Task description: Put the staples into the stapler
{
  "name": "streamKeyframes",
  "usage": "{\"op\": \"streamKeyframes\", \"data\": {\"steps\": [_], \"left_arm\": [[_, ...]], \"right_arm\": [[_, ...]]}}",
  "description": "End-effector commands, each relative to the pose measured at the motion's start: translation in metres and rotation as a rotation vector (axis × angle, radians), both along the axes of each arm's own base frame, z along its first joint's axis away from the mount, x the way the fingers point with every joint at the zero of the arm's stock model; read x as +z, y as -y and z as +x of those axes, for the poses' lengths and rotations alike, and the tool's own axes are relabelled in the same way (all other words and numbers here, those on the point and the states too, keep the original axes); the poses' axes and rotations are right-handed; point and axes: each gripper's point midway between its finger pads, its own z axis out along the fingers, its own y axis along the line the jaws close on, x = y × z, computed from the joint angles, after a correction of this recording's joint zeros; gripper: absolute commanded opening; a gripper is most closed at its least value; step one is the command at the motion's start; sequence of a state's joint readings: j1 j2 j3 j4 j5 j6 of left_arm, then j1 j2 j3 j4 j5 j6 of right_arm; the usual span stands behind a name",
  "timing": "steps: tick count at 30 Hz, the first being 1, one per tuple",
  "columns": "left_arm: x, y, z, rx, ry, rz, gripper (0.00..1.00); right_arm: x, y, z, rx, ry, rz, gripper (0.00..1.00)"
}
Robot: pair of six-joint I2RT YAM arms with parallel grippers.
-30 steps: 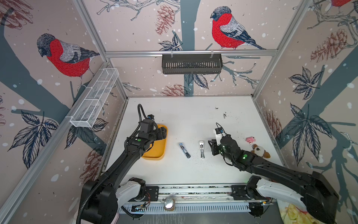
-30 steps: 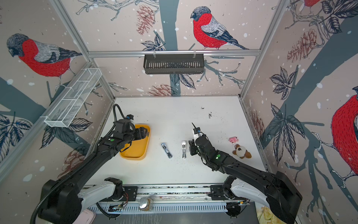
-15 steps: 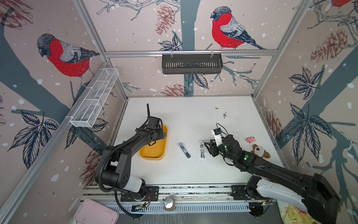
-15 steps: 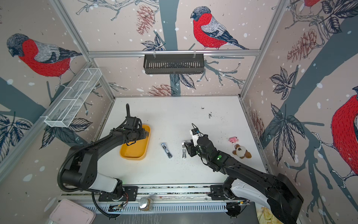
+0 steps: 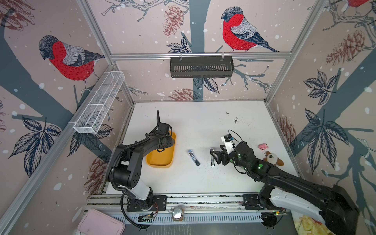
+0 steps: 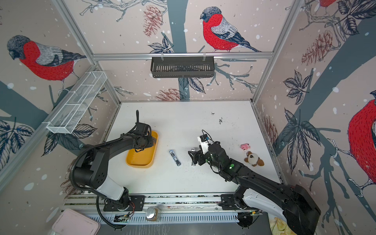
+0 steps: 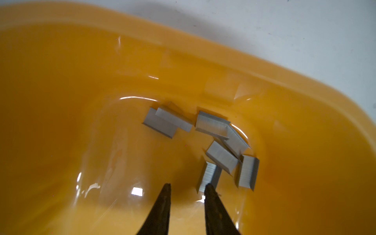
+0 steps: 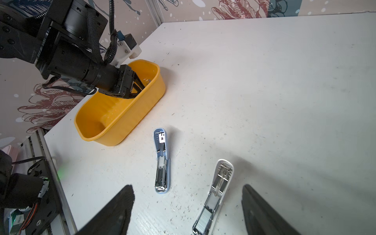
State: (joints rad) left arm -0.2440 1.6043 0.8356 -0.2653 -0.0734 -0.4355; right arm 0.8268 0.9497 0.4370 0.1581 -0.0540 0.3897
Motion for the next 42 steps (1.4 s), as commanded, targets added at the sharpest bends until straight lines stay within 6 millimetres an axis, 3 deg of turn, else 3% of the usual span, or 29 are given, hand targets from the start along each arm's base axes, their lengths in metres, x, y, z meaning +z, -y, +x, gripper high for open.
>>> {"op": "streamKeyframes", "data": {"steps": [1, 23, 28, 33, 38, 42], "left_arm": [[0.003, 0.002, 0.007, -0.008, 0.024, -0.009, 0.30], [-0.006, 0.009, 0.005, -0.037, -0.008, -0.038, 0.05], [-0.001, 0.006, 0.003, -0.020, -0.002, -0.031, 0.00], [0.016, 0.001, -0.005, 0.012, 0.015, -0.033, 0.00], [0.047, 0.003, -0.016, 0.008, 0.082, -0.073, 0.00], [0.081, 0.023, -0.023, -0.100, 0.160, -0.176, 0.00]], "right_arm": [[0.004, -0.001, 0.002, -0.006, 0.009, 0.014, 0.85], [-0.006, 0.003, 0.010, -0.055, -0.008, -0.017, 0.82], [-0.006, 0.004, 0.010, -0.063, -0.011, -0.017, 0.81], [-0.005, 0.008, 0.013, -0.095, -0.016, -0.018, 0.81], [-0.001, 0.017, 0.019, -0.155, -0.013, -0.033, 0.80], [0.009, 0.020, 0.023, -0.193, -0.037, 0.017, 0.76]]}}
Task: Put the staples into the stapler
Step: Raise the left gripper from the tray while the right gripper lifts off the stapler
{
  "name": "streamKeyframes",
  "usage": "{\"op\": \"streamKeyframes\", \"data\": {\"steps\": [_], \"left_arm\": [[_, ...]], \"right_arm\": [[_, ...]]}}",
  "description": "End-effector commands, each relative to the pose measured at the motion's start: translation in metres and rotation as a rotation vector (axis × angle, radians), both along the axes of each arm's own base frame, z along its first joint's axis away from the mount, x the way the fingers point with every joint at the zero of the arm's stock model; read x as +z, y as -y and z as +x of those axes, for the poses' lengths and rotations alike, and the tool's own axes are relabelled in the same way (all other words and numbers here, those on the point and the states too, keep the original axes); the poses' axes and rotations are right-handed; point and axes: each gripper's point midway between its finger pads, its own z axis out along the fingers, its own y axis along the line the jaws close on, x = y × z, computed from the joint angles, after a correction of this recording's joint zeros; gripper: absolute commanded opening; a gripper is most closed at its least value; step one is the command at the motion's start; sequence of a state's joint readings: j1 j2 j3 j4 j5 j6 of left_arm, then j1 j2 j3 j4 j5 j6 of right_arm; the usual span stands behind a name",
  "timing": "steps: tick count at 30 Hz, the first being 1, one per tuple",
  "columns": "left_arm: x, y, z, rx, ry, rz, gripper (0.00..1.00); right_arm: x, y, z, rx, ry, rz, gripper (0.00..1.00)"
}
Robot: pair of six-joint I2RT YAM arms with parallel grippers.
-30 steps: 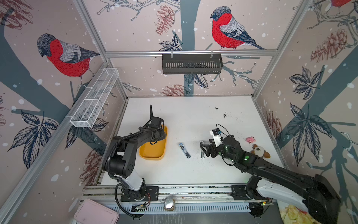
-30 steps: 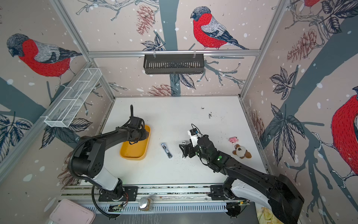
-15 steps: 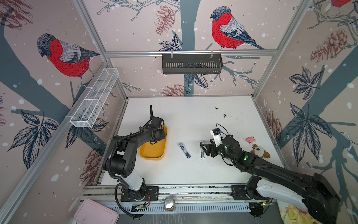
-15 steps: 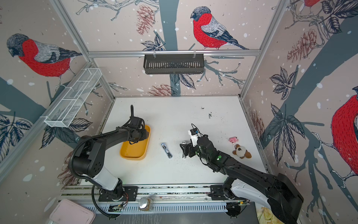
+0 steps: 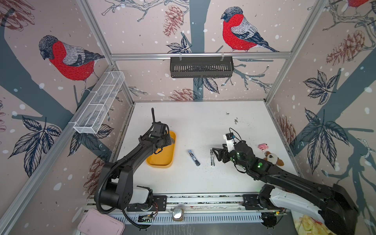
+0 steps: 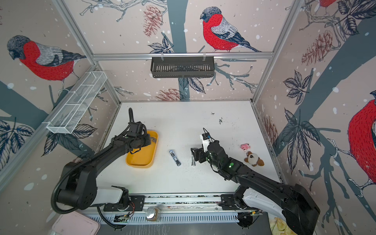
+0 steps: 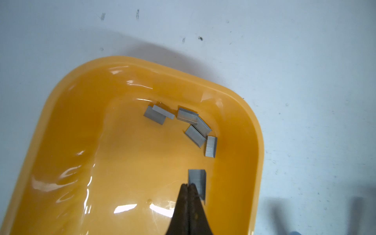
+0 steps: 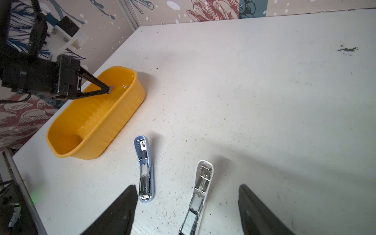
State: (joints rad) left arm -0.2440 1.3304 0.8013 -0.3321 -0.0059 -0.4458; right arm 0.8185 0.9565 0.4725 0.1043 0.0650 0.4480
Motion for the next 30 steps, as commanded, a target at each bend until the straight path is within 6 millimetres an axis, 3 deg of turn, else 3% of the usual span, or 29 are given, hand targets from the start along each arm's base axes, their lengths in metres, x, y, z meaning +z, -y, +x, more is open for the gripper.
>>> {"op": "streamKeyframes", "data": {"steps": [1, 9, 17, 23, 30], "left_arm": [[0.021, 0.025, -0.011, -0.140, 0.035, -0.108, 0.00], [0.094, 0.098, -0.029, -0.481, 0.215, -0.444, 0.00], [0.149, 0.163, -0.056, -0.733, 0.351, -0.674, 0.00], [0.183, 0.181, -0.075, -0.868, 0.427, -0.839, 0.00], [0.212, 0.189, -0.098, -0.973, 0.469, -0.948, 0.00]], "right_arm": [[0.009, 0.005, 0.007, -0.056, -0.029, 0.051, 0.74], [0.065, -0.008, 0.005, 0.067, -0.040, 0.257, 0.69], [0.124, -0.012, -0.013, 0.258, 0.008, 0.475, 0.65], [0.157, -0.012, -0.031, 0.386, 0.059, 0.589, 0.63], [0.181, -0.015, -0.039, 0.454, 0.092, 0.654, 0.62]]}}
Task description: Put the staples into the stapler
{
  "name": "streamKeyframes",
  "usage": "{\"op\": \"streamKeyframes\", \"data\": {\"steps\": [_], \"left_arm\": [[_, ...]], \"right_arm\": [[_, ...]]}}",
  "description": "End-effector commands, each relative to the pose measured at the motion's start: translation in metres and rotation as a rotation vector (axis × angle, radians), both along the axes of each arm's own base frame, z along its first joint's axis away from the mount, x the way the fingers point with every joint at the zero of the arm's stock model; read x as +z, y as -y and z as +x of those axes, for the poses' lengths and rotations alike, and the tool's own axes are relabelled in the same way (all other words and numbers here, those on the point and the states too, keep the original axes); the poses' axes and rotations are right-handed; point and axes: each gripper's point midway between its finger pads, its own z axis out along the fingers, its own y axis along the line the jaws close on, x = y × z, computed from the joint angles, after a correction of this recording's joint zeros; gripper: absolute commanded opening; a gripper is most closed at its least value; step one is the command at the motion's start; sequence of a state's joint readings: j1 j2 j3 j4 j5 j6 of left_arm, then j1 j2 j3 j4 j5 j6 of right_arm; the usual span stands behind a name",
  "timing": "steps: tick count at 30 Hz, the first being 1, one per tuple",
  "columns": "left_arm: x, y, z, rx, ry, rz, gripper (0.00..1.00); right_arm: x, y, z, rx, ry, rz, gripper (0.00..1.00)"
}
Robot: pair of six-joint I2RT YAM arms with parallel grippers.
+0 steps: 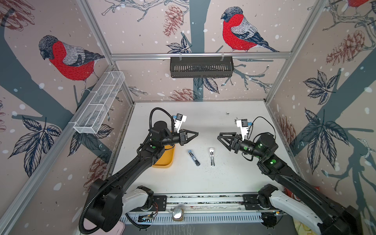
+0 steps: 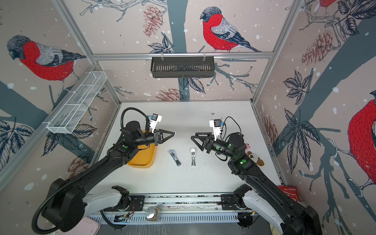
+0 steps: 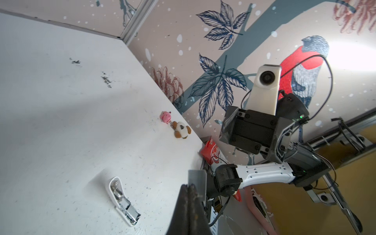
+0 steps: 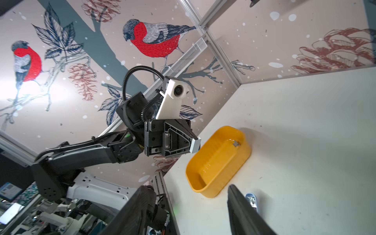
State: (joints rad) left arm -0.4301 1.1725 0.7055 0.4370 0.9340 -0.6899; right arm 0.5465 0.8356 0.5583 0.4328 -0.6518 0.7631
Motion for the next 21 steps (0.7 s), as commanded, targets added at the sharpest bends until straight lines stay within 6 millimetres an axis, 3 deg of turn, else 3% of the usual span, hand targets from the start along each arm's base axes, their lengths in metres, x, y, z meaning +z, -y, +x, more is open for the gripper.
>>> {"op": "streamKeyframes", "data": {"steps": [1, 10, 21], "left_arm": [[0.035, 0.005, -0.018, -0.092, 0.077, -0.105, 0.00], [0.057, 0.025, -0.034, -0.147, 0.096, -0.148, 0.00], [0.067, 0.028, -0.041, -0.172, 0.086, -0.196, 0.00]], "right_arm": [[0.028, -0.003, -0.011, 0.066, 0.062, 0.073, 0.62], [0.041, -0.015, -0.012, 0.094, 0.083, 0.082, 0.55], [0.053, -0.028, -0.017, 0.121, 0.111, 0.087, 0.48]]}}
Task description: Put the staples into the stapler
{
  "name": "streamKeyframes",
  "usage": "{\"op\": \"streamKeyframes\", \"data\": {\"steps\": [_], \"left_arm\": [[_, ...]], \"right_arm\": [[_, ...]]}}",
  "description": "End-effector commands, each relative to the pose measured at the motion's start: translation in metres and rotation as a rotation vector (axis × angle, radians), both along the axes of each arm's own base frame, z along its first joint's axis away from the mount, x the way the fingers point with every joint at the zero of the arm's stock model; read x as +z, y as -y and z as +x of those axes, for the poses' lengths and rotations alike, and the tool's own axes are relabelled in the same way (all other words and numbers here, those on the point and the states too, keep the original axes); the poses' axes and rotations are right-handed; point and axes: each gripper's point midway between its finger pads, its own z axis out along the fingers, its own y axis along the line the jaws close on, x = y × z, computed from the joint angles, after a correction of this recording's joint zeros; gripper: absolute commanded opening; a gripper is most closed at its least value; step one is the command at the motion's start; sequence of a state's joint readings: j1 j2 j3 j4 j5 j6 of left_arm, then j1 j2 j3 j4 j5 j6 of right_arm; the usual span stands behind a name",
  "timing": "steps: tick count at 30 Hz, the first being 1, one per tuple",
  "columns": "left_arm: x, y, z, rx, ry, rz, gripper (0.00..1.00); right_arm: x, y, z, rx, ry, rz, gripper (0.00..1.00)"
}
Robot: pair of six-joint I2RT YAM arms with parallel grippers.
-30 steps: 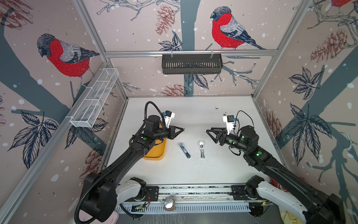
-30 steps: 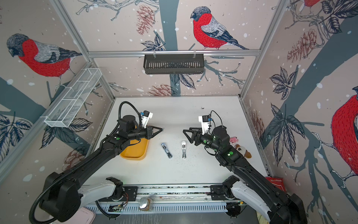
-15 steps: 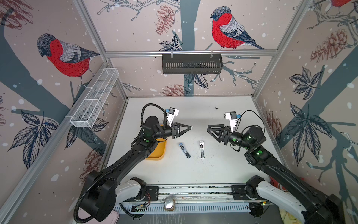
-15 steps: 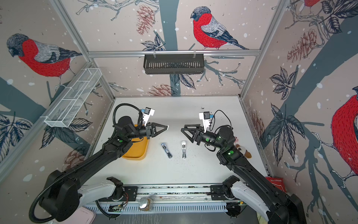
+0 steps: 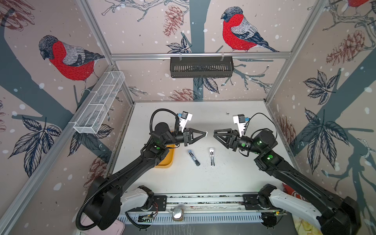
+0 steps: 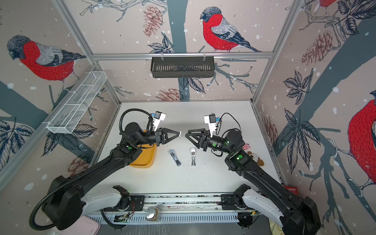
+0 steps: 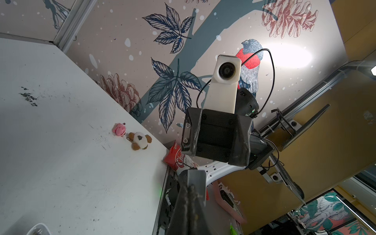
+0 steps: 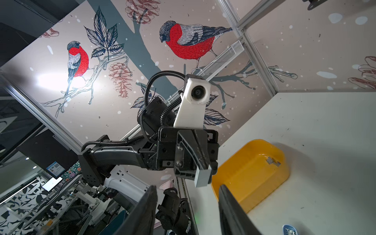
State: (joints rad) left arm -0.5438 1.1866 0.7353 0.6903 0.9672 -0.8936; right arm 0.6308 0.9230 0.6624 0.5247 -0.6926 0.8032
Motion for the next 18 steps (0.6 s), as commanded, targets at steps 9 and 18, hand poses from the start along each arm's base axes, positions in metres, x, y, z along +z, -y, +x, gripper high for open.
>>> {"op": "streamKeyframes", "data": {"steps": [9, 18], "left_arm": [[0.015, 0.001, -0.010, -0.032, 0.039, -0.045, 0.00], [0.017, 0.003, -0.012, -0.042, 0.043, -0.050, 0.00]], "right_arm": [[0.015, -0.008, -0.001, 0.007, 0.070, 0.027, 0.43], [0.015, -0.015, 0.000, 0.025, 0.071, 0.015, 0.41]]}}
